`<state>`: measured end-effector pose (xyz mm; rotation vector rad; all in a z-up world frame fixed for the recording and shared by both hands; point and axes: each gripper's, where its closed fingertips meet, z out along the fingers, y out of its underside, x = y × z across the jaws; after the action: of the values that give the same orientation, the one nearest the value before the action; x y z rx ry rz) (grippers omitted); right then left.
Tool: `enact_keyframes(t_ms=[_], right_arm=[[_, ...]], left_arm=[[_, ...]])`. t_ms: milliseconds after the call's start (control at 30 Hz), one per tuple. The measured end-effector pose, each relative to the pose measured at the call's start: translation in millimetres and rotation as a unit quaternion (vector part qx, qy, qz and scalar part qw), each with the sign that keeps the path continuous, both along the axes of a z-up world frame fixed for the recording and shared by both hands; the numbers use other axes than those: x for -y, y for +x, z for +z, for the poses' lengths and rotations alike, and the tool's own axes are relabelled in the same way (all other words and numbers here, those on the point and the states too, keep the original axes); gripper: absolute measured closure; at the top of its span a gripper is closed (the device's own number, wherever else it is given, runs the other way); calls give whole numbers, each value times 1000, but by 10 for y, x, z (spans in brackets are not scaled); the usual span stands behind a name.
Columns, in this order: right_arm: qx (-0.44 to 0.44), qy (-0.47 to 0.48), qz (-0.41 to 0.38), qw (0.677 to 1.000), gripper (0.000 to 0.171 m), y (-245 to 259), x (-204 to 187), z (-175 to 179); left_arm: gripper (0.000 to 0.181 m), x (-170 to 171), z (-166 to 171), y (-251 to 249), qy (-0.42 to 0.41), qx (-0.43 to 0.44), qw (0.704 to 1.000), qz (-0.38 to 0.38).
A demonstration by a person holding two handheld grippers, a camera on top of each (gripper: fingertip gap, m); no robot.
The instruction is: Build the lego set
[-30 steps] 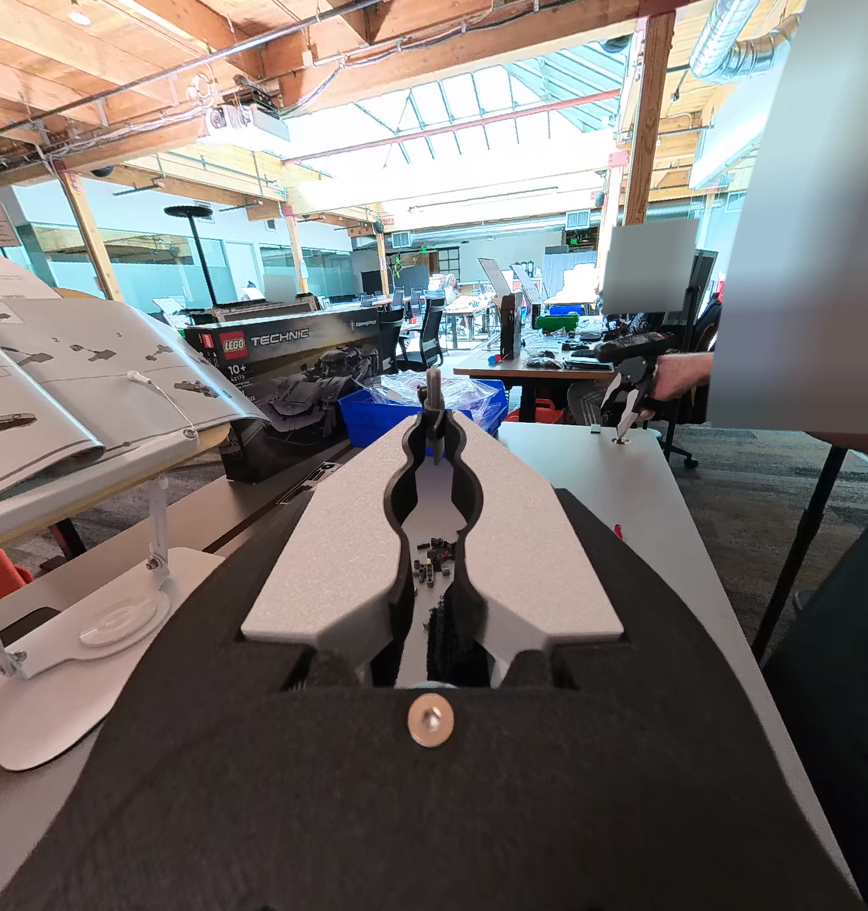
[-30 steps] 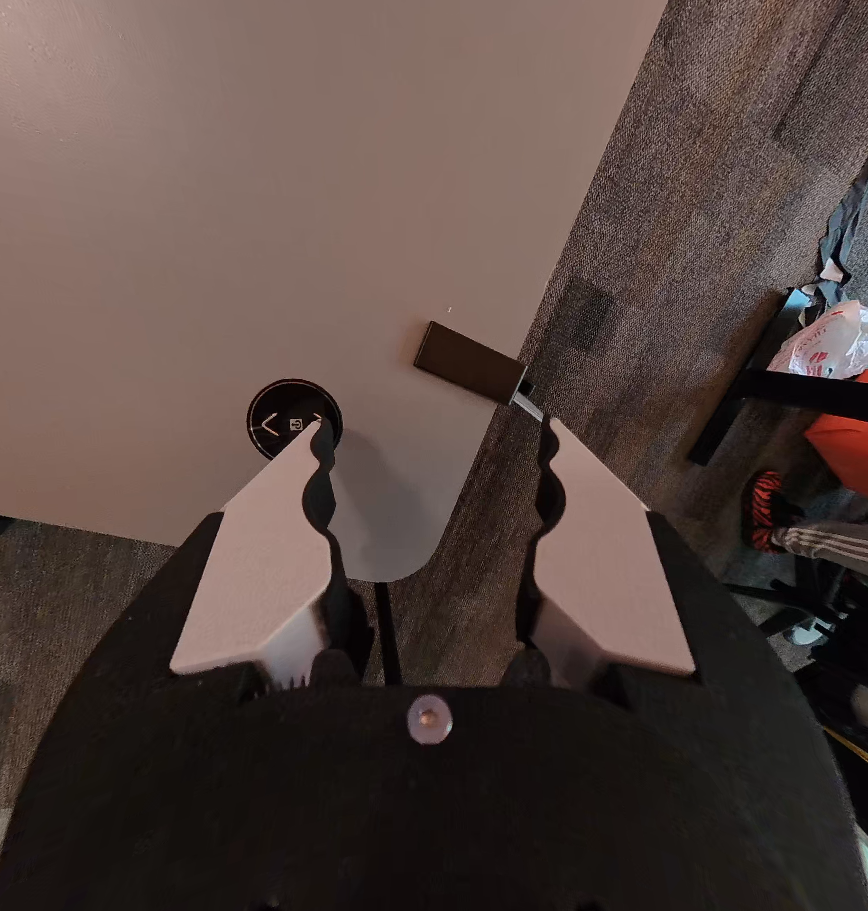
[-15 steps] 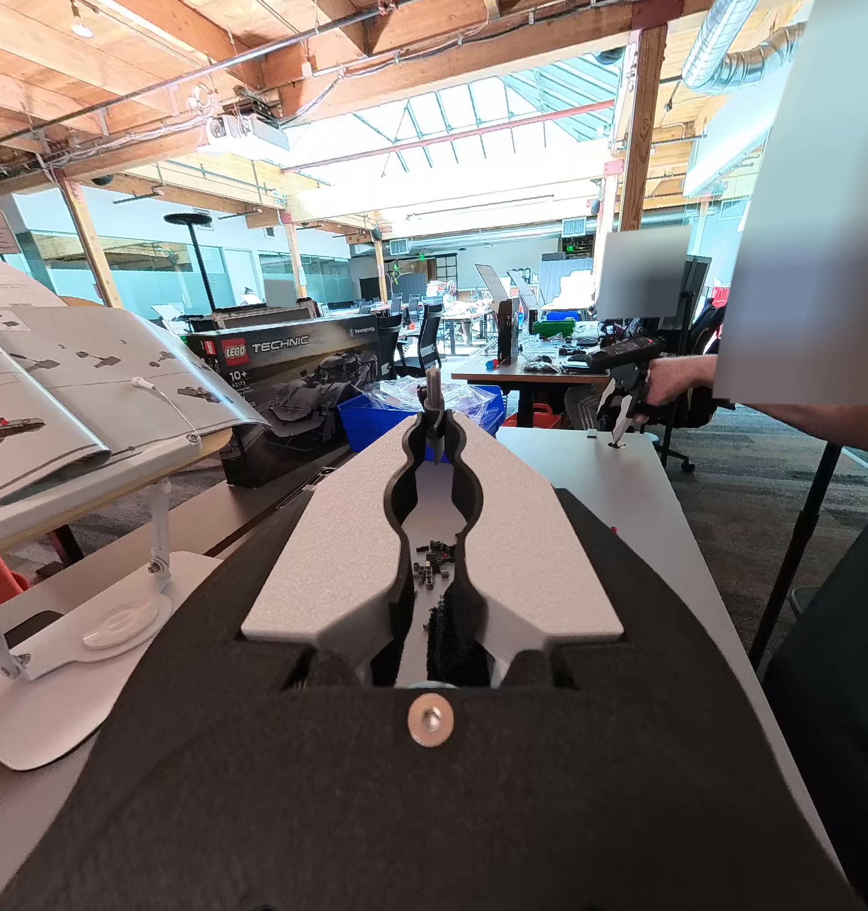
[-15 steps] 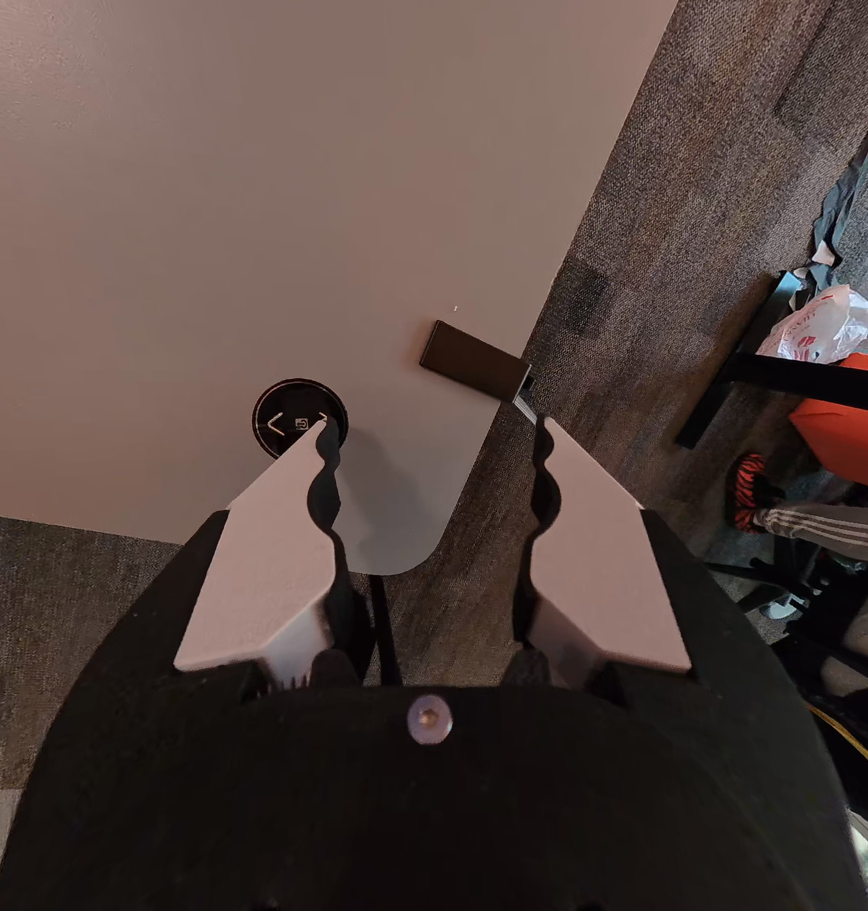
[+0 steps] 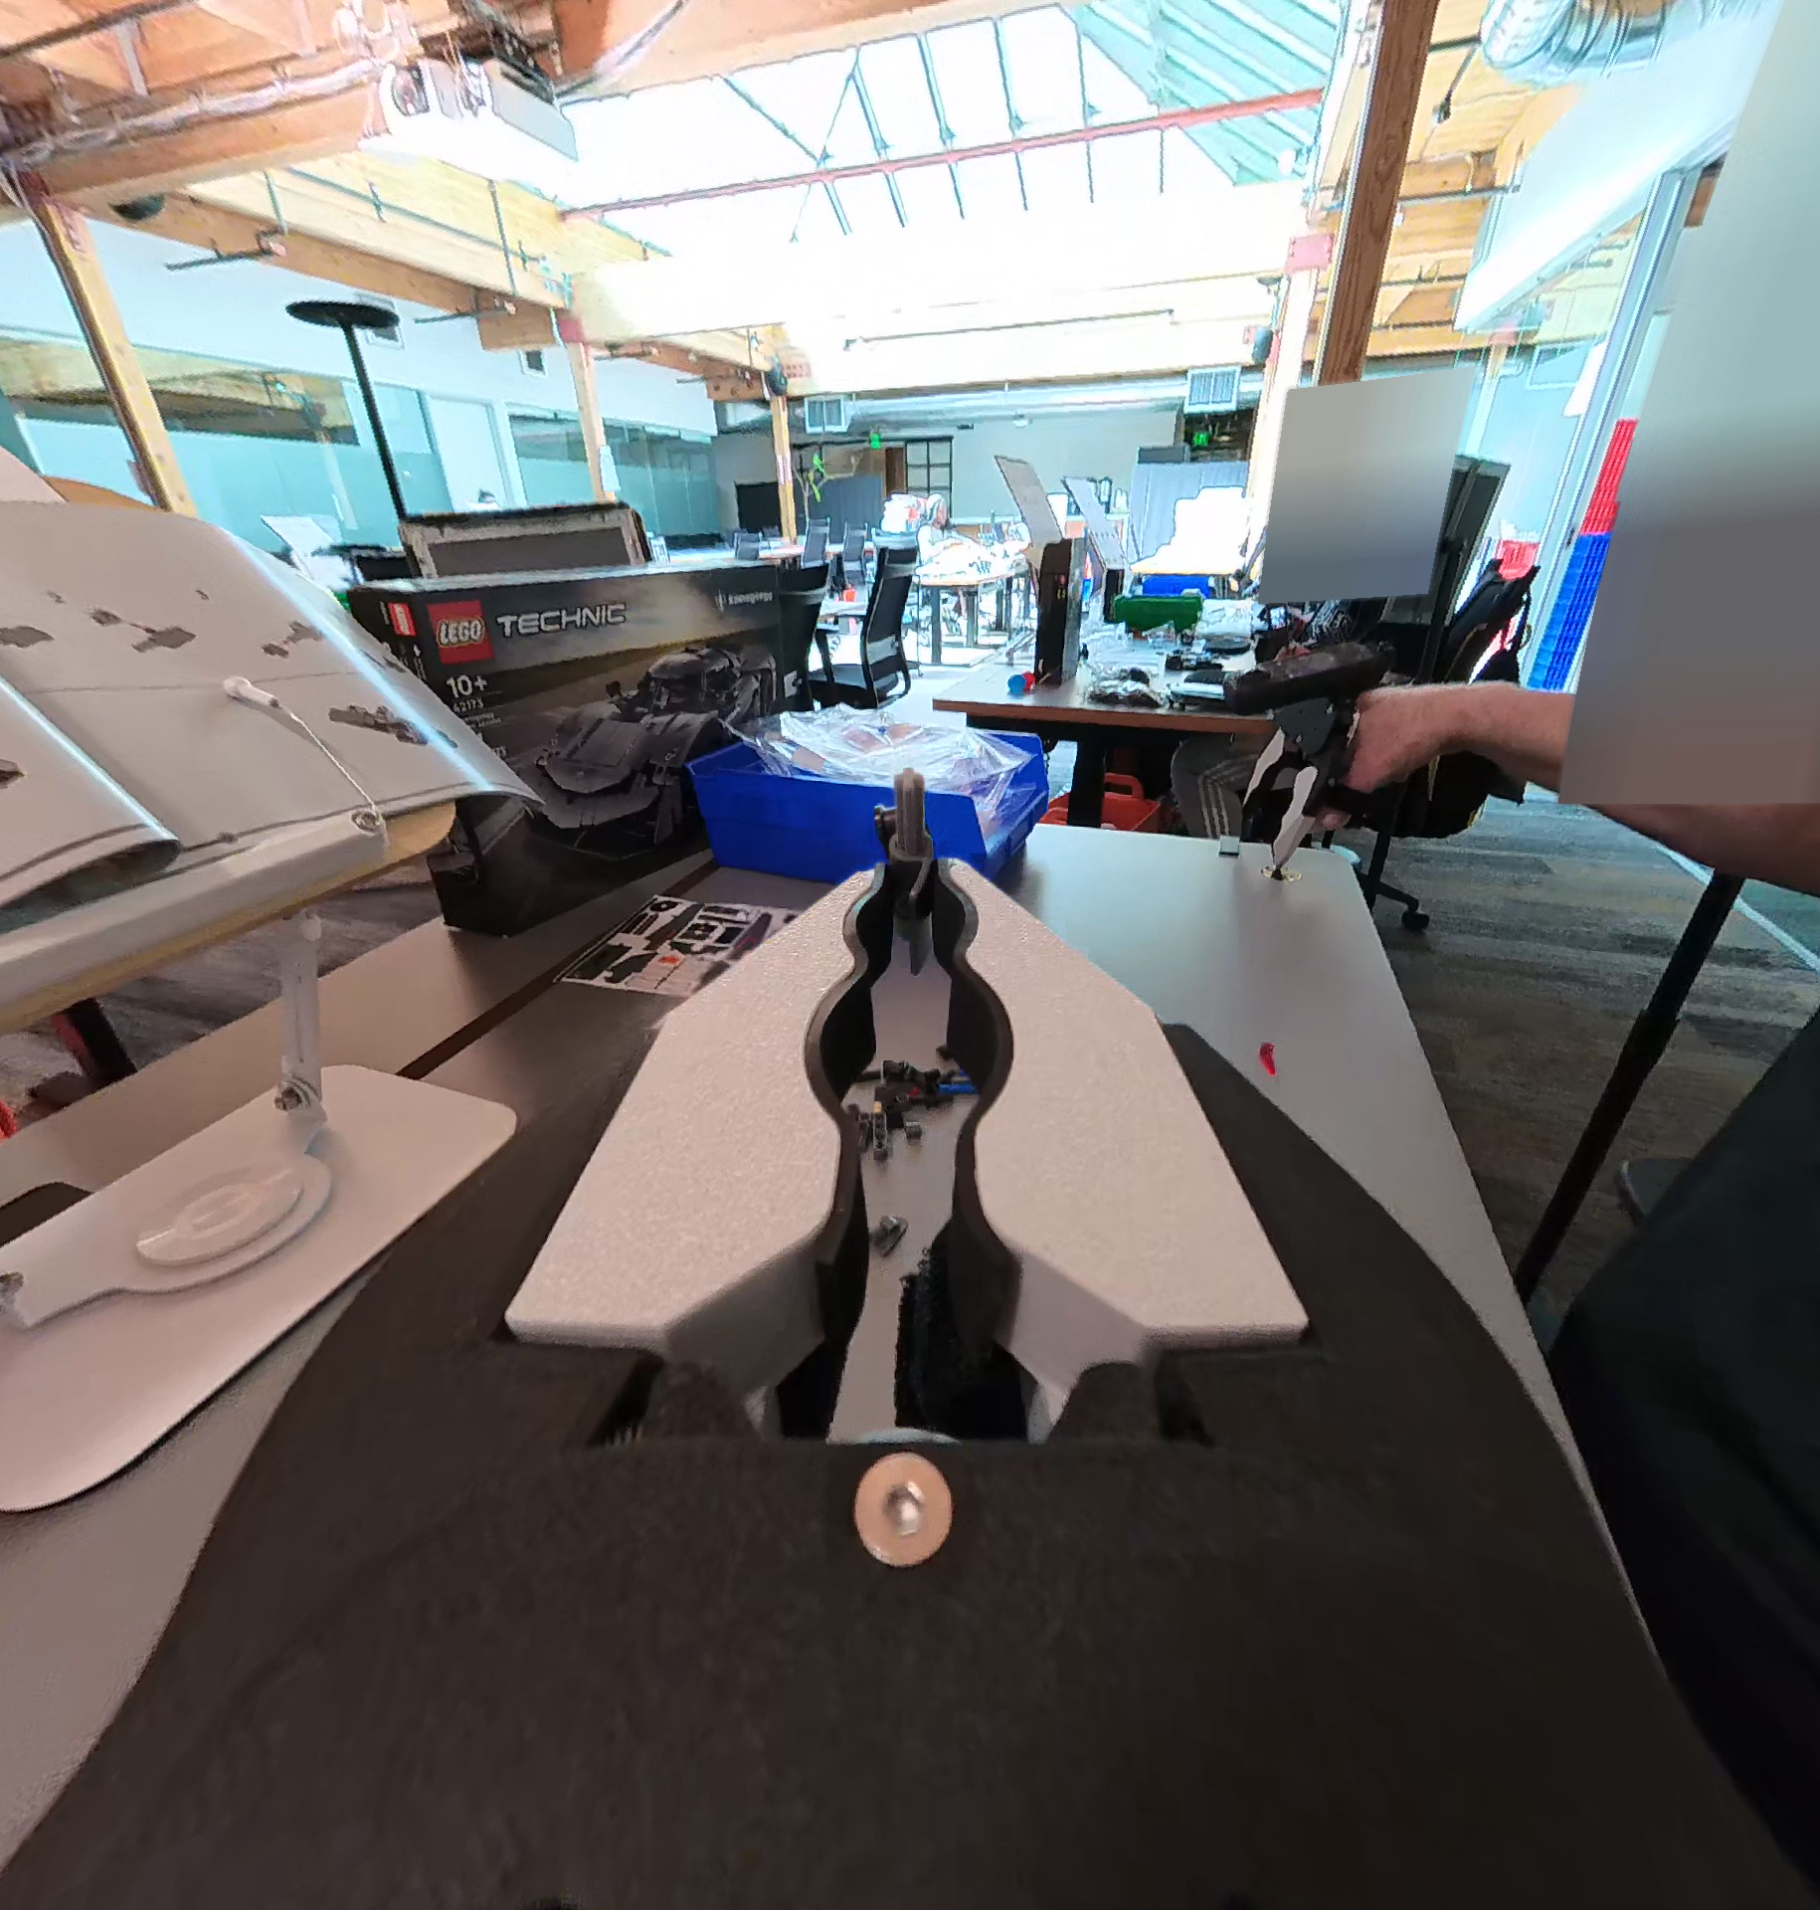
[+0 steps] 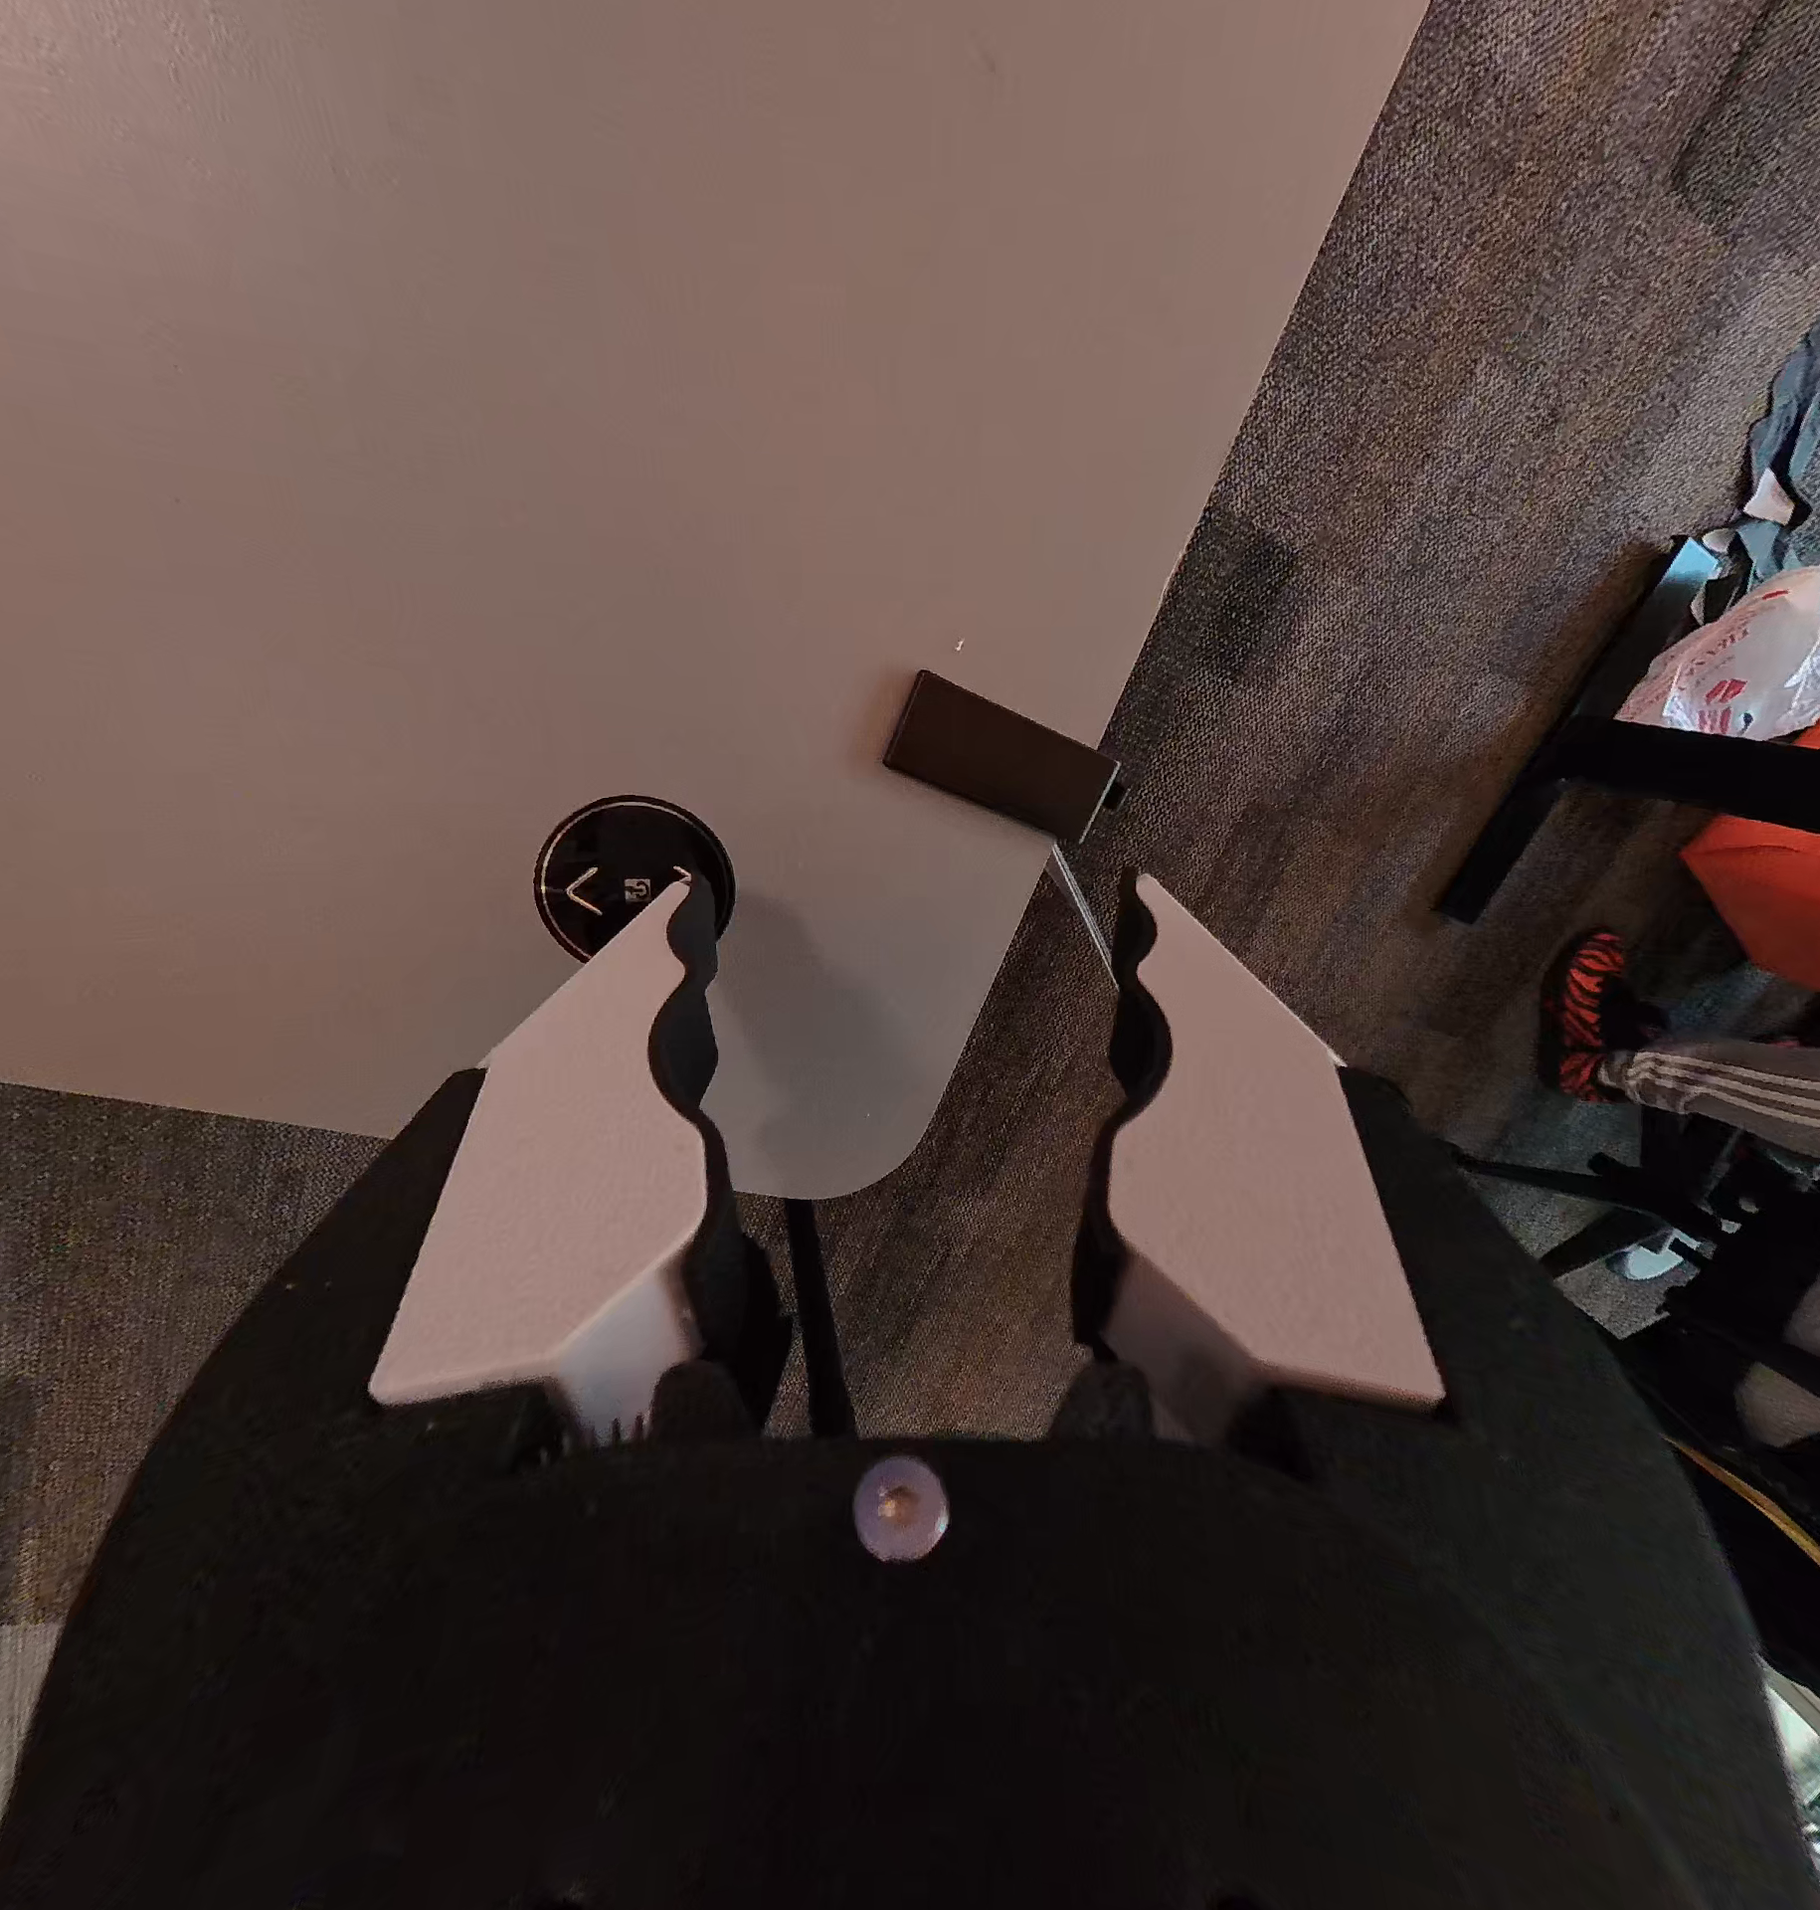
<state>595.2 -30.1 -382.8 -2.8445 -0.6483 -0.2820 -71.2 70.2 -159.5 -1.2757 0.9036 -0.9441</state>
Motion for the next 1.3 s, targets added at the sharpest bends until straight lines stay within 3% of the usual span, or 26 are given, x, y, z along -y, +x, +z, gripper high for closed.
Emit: enact_keyframes(t_ms=[367, 1000, 1133, 1200, 1300], right_arm=[[-2, 1, -2, 1000, 97, -3, -1, -139], [-13, 6, 0, 1000, 100, 1, 3, -374], [22, 28, 5, 999, 79, 92, -30, -370], [26, 67, 0, 997, 76, 53, -58, -255], [10, 182, 23, 983, 74, -316, -246, 249]], left_arm=[[176, -15, -185, 12, -19, -15, 1000, -3], [176, -100, -184, 119, -31, -14, 999, -12], [176, -148, -188, 131, -33, -10, 999, -12], [176, -123, -175, 155, -39, -13, 999, -4], [176, -146, -207, 133, -53, -13, 999, 1]])
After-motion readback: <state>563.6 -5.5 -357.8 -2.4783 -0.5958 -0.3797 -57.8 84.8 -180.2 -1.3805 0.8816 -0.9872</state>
